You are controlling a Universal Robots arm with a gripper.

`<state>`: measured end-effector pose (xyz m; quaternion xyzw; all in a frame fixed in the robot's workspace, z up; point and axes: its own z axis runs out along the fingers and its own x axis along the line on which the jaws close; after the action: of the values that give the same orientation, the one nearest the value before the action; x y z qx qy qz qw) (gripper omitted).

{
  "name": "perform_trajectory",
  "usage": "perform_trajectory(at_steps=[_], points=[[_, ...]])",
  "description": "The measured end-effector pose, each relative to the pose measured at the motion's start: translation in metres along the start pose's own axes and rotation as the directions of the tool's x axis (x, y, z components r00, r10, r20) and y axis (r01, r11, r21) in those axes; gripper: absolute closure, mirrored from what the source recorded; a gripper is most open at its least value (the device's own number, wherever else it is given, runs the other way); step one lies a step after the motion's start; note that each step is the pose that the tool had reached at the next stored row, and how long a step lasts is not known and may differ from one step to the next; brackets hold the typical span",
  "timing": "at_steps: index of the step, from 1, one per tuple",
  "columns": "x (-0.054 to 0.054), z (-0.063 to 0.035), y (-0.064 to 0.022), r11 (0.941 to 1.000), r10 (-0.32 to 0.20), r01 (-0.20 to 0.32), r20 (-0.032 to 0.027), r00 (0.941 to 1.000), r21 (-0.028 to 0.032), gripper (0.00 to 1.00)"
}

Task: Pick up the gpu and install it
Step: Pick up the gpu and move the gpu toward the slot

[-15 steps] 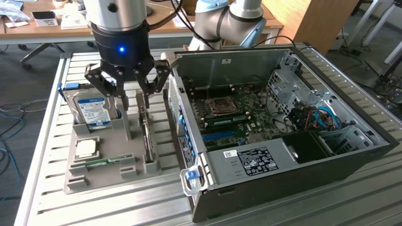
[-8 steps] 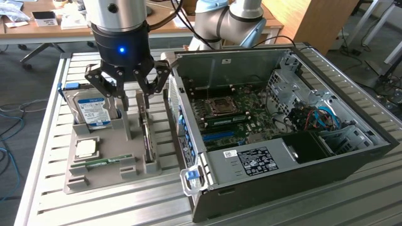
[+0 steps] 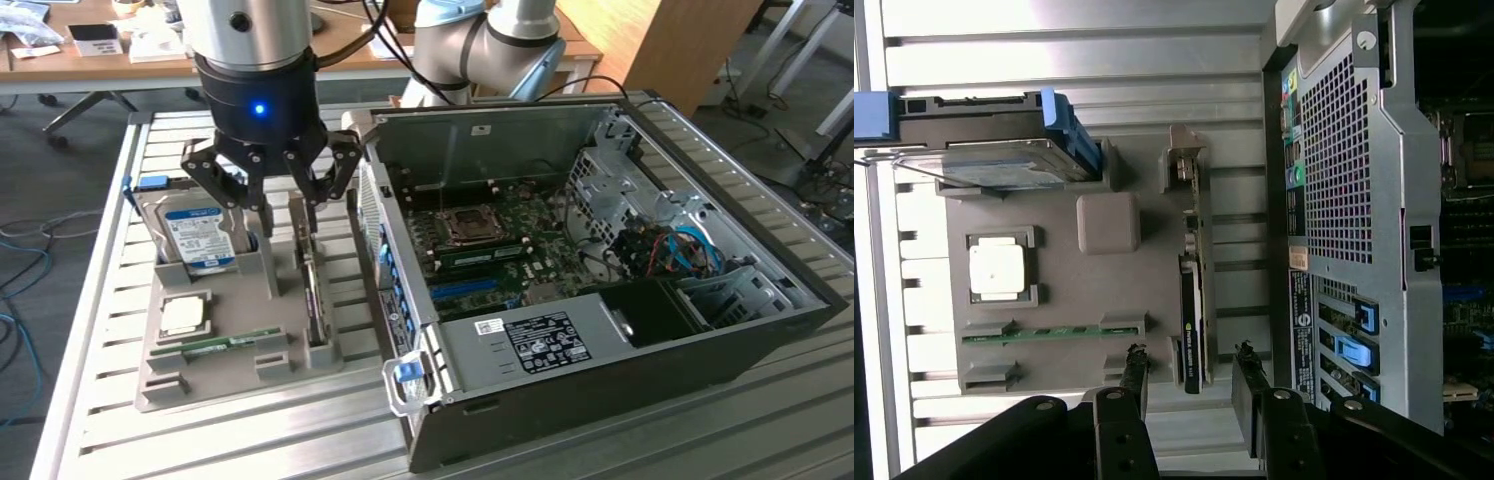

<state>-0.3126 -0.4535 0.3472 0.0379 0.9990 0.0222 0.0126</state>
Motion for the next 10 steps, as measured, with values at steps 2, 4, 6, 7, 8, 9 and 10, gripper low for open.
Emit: perform_trajectory(at_steps=[2, 4, 6, 7, 8, 9, 10], points=[[0.0000, 0.0001, 0.0000, 1.0000, 0.000, 0.000, -0.0001, 1.0000, -0.0001, 0.53], [0.0000, 0.0001, 0.0000, 1.0000, 0.000, 0.000, 0.0000, 1.0000, -0.0002, 0.53], [0.0000, 0.0005, 0.0000, 1.0000, 0.000, 0.000, 0.0002, 1.0000, -0.0004, 0.53], [0.0000, 0.0010, 0.0000, 1.0000, 0.000, 0.000, 0.0003, 1.0000, -0.0005, 0.53], [0.0000, 0.0013, 0.0000, 1.0000, 0.000, 0.000, 0.0001, 1.0000, -0.0003, 0.53], [0.0001, 0.0014, -0.0001, 1.0000, 0.000, 0.000, 0.0000, 1.0000, -0.0002, 0.53], [0.0001, 0.0015, -0.0001, 1.0000, 0.000, 0.000, 0.0000, 1.0000, -0.0001, 0.53]])
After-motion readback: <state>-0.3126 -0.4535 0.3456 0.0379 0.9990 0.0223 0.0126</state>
